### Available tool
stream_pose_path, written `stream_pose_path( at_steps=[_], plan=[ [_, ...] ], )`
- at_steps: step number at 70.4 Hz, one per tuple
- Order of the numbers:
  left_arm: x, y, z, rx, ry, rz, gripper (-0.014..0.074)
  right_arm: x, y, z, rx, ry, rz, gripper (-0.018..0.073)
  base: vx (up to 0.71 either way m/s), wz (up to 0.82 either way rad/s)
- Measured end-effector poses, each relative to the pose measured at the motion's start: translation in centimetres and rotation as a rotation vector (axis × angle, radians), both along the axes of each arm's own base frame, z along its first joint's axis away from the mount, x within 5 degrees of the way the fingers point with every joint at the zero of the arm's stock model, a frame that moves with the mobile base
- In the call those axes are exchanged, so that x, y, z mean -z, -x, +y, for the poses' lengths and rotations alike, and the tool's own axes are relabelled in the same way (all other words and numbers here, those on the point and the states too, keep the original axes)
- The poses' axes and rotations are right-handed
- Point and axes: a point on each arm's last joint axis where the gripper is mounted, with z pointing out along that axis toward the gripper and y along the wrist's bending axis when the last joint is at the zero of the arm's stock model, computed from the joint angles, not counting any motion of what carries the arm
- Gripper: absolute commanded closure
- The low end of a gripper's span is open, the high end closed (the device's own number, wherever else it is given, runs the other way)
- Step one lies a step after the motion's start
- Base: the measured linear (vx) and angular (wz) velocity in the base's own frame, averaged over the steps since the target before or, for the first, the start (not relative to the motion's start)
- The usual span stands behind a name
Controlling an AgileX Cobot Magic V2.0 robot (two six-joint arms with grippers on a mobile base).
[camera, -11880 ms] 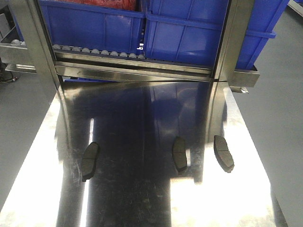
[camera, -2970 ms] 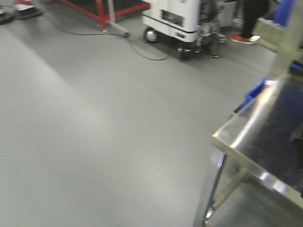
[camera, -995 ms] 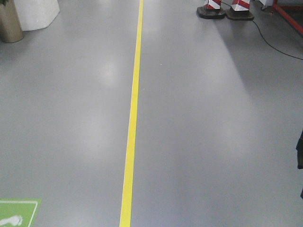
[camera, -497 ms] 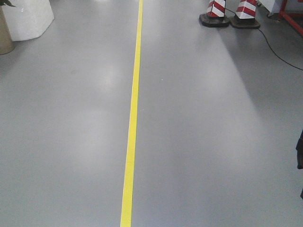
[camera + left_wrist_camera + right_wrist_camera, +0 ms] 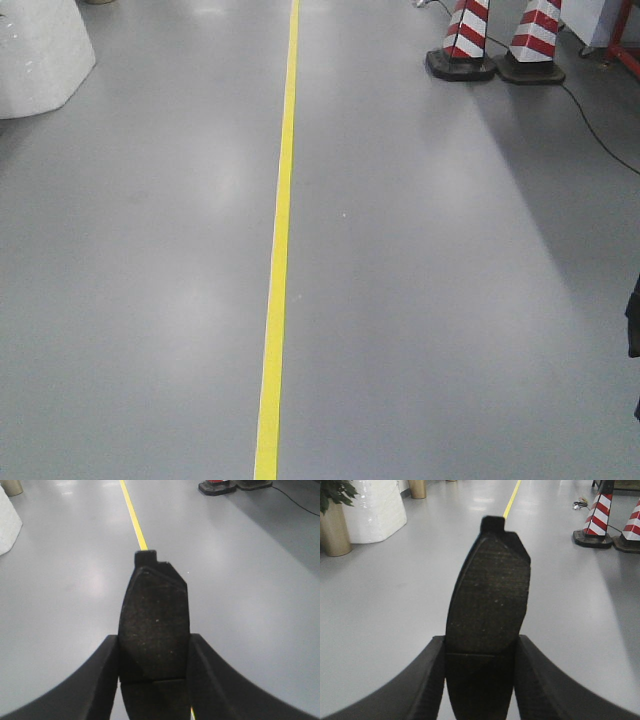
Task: Move and align brake pads A on conveyor
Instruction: 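Drive the base away from the table holding both brake pads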
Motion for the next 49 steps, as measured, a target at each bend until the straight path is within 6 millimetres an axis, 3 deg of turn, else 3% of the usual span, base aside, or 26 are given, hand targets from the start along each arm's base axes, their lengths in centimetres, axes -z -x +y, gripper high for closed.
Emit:
stream_pose_path(
  at_steps=[49],
  plan=[
    [0.00,0.00,0.00,0.000,0.000,0.000,0.0603,0.00,0.00,0.00,0.000,0.000,0.000,0.0564,0.70,-0.07]
  ],
)
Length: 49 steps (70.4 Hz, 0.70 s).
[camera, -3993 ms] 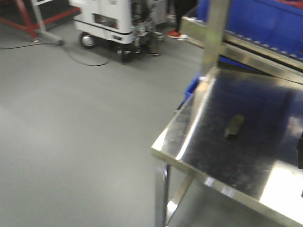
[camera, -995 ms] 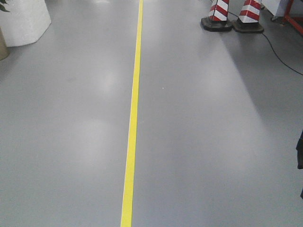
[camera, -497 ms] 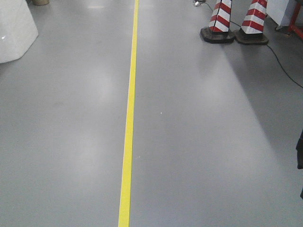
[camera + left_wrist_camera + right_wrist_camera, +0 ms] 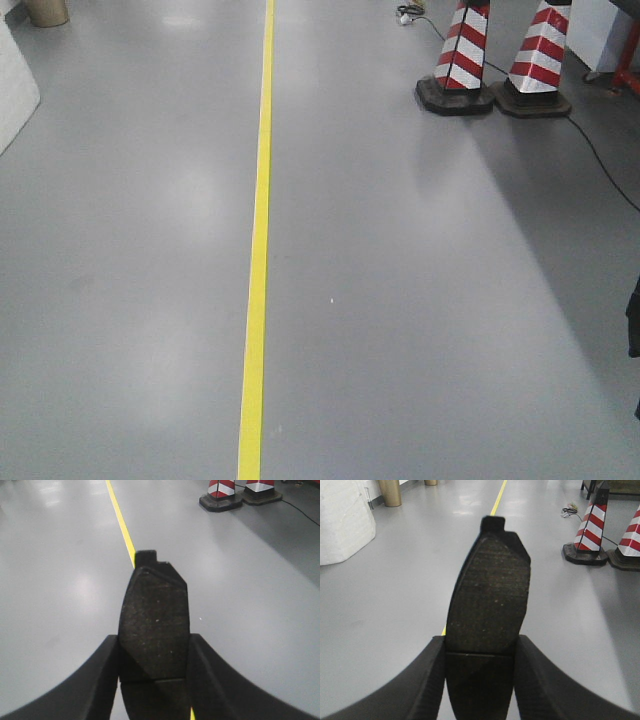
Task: Move and align brake pads A on conveyor
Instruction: 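Drive the base away from the table holding both brake pads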
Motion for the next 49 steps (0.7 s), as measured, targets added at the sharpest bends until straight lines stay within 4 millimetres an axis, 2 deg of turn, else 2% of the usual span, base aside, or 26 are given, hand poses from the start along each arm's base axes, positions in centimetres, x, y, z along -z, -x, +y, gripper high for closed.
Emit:
stream_pose_path(
  at_steps=[49],
  plan=[
    [0.00,0.00,0.00,0.000,0.000,0.000,0.0603,0.00,0.00,0.00,0.000,0.000,0.000,0.0564,0.78,0.03]
  ],
)
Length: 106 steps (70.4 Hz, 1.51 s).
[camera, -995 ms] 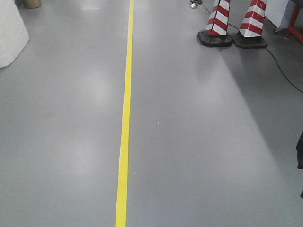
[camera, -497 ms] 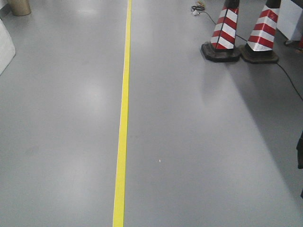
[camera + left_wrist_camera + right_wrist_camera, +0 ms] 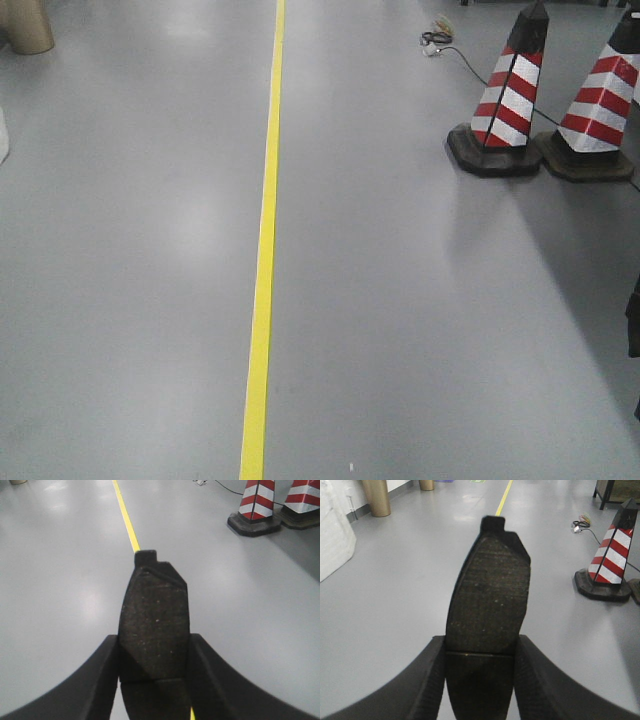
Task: Move and align brake pads A on conveyor
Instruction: 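Drive the base away from the table holding both brake pads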
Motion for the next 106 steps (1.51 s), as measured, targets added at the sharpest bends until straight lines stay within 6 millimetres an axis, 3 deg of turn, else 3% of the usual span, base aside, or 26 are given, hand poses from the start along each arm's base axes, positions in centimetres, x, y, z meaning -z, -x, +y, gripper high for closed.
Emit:
stream_pose_path(
  at_steps=[106],
  plan=[
    [0.00,0.00,0.00,0.000,0.000,0.000,0.0603,0.00,0.00,0.00,0.000,0.000,0.000,0.0564,0.74,-0.02]
  ],
)
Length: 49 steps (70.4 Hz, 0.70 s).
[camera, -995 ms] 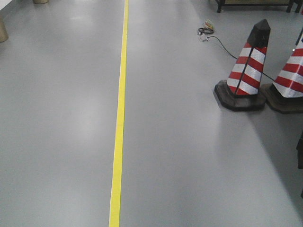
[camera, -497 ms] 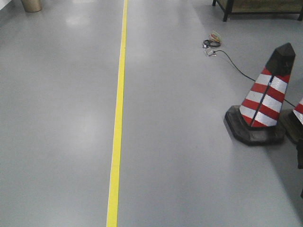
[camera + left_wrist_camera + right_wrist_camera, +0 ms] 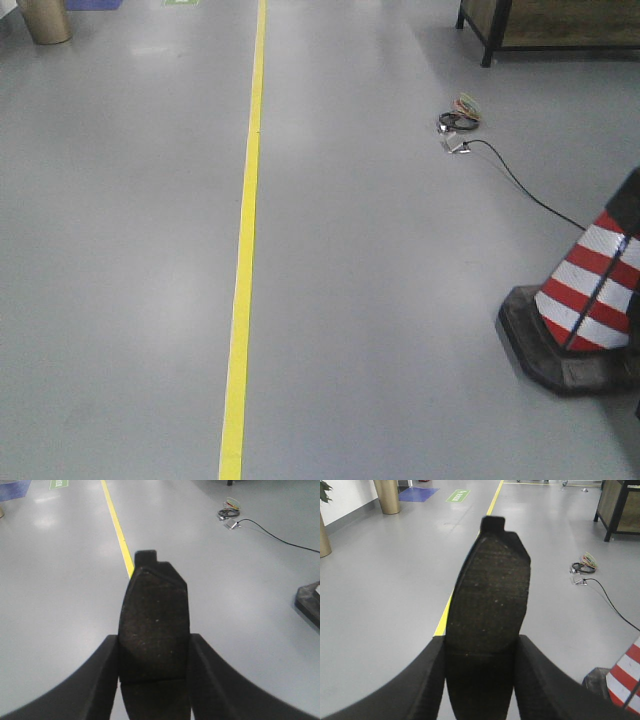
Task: Move and align brake pads A on conveyor
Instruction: 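Drive the base away from the table holding both brake pads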
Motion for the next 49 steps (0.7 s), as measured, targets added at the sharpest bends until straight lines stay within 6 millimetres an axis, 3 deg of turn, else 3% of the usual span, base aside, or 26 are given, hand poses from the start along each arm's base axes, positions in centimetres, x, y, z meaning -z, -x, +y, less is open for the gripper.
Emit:
stream_pose_path(
  at_steps=[49],
  plan=[
    [0.00,0.00,0.00,0.000,-0.001,0.000,0.0603,0.00,0.00,0.00,0.000,0.000,0.000,0.0564,0.47,-0.03]
  ],
)
